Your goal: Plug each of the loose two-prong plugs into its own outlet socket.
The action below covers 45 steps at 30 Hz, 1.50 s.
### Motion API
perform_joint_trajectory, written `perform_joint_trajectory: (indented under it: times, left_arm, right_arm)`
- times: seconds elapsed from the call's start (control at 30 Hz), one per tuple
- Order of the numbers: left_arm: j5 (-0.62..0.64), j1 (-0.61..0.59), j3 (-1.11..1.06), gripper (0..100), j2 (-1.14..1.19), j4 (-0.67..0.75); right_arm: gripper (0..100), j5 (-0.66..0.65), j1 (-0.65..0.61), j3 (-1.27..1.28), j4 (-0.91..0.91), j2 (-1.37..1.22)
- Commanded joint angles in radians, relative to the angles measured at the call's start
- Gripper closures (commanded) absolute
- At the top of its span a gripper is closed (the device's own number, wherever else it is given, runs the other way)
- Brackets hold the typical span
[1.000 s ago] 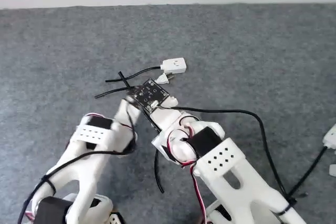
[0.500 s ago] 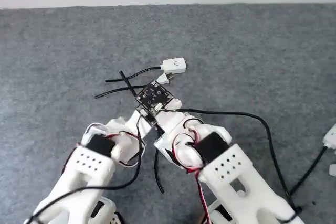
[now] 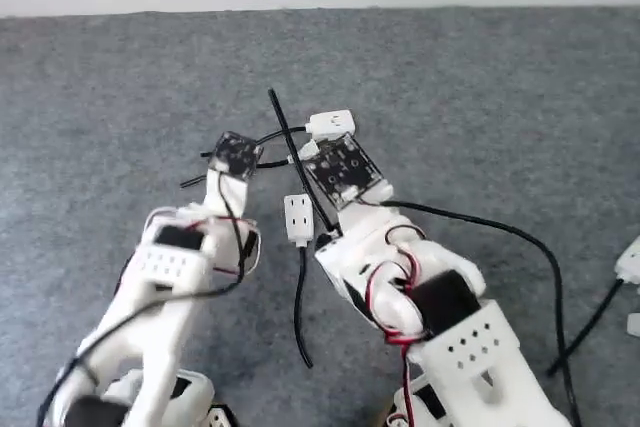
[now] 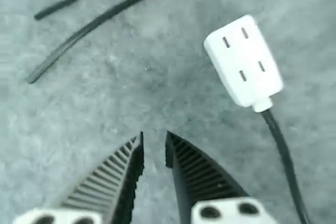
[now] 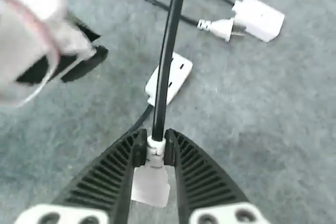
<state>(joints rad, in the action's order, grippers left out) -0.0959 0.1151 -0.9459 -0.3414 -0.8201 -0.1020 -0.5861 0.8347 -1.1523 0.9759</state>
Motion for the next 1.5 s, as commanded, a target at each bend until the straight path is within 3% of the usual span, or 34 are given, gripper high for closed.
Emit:
perform_joint_trajectory:
  times: [0.0, 0.23, 0.7, 0.97, 1.1, 1.3, 1.4, 1.47]
  left_arm:
    - [-0.100, -0.023, 0.145, 94, 0.141, -0.037]
    - [-0.170, -0.023, 0.127, 94, 0.074, -0.037]
    - [-0.293, 0.196, -0.243, 94, -0.496, -0.091]
    - [-0.301, 0.229, -0.295, 94, -0.605, -0.117]
    - [-0.241, 0.115, -0.297, 94, -0.611, -0.055]
    - [0.060, -0.265, -0.334, 94, -0.611, 0.155]
    - [0.216, -0.381, -0.346, 94, -0.611, 0.201]
    - [0.250, -0.414, -0.360, 94, -0.611, 0.207]
  right_arm:
    - [99.1, -0.012, -0.024, 0.018, 0.025, 0.079]
    - [99.1, -0.061, -0.097, 0.061, 0.038, 0.090]
    - [99.1, -0.060, -0.096, 0.055, 0.113, -0.079]
    - [99.1, -0.054, -0.094, 0.055, 0.114, -0.079]
    - [99.1, -0.017, -0.059, 0.061, 0.157, -0.088]
    - [99.1, 0.132, 0.033, 0.074, 0.266, -0.091]
    - [99.1, 0.196, 0.059, 0.098, 0.369, -0.101]
    - [99.1, 0.247, 0.073, 0.089, 0.418, -0.148]
